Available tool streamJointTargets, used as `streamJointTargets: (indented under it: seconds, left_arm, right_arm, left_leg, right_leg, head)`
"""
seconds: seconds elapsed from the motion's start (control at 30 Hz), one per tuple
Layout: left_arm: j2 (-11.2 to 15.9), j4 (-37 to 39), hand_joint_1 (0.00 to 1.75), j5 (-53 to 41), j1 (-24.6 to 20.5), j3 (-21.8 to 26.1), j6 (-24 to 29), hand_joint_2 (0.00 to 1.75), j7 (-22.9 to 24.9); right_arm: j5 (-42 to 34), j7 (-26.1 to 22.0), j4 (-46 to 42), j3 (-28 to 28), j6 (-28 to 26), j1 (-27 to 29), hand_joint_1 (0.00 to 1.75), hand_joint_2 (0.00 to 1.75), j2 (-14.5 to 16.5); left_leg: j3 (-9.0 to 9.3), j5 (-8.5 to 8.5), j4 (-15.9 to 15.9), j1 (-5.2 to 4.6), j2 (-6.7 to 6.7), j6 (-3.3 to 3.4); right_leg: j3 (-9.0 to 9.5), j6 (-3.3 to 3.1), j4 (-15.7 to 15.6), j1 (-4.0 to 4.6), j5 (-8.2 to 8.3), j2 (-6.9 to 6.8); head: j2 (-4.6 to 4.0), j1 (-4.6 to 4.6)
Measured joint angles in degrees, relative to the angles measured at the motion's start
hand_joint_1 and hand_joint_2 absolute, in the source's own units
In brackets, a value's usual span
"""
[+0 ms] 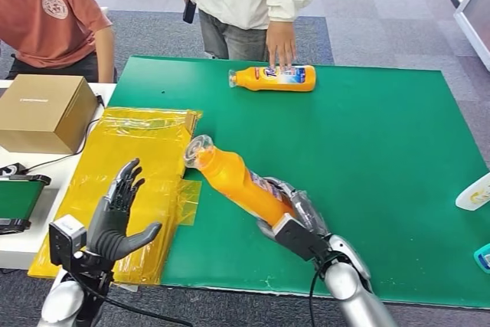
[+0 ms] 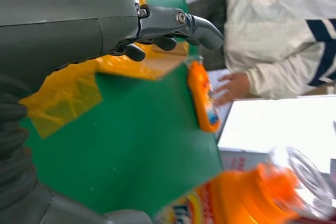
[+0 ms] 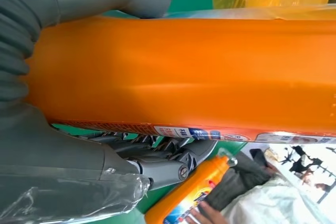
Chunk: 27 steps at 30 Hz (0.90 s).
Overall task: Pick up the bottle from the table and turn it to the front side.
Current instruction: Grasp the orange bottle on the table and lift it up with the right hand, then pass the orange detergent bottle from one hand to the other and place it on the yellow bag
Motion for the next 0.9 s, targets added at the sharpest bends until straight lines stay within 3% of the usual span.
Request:
streamJointTargets:
  seconds: [0.37,0.7,0.83,0.9]
  left_arm:
    - [0.11,0.27,0.00,9.51,-3.14,-9.89,-4.30,1.75,3.63]
    - [0.55,2.73,0.01,12.15,-5.57,-12.71,-3.96,1.75,4.32]
    - [0.56,3.81,1.75,12.91,-6.17,-13.21,-3.60,1.75,5.82]
    - [0.66,4.42,1.75,12.51,-6.52,-13.63,-3.21,1.75,6.52]
  right_arm:
    - [8.16,-0.12,6.76,10.27,-6.22,-2.63,1.75,1.75,4.88]
    - [12.87,3.00,10.17,16.39,-9.91,-5.90,1.75,1.75,5.81]
    - [14.44,3.98,10.37,18.05,-10.71,-6.78,1.75,1.75,5.83]
    - [14.95,4.41,10.61,18.58,-11.35,-7.12,1.75,1.75,5.84]
  left_leg:
    - [0.00,0.02,0.00,0.02,0.00,-0.01]
    - [-0.02,0.03,0.00,0.00,0.00,0.00]
    - [-0.02,0.03,0.00,0.01,0.01,0.00]
    - [-0.03,0.03,0.00,0.01,0.01,0.00]
  right_leg:
    - [-0.02,-0.01,0.01,0.01,0.00,0.00]
    - [-0.03,0.01,0.01,0.00,0.02,0.00]
    - [-0.05,0.01,0.01,0.00,0.01,0.00]
    - [-0.04,0.00,0.01,0.00,0.01,0.00]
  head:
    - [-0.01,0.00]
    - [0.01,0.00]
    - [0.00,0.00]
    - [0.00,0.00]
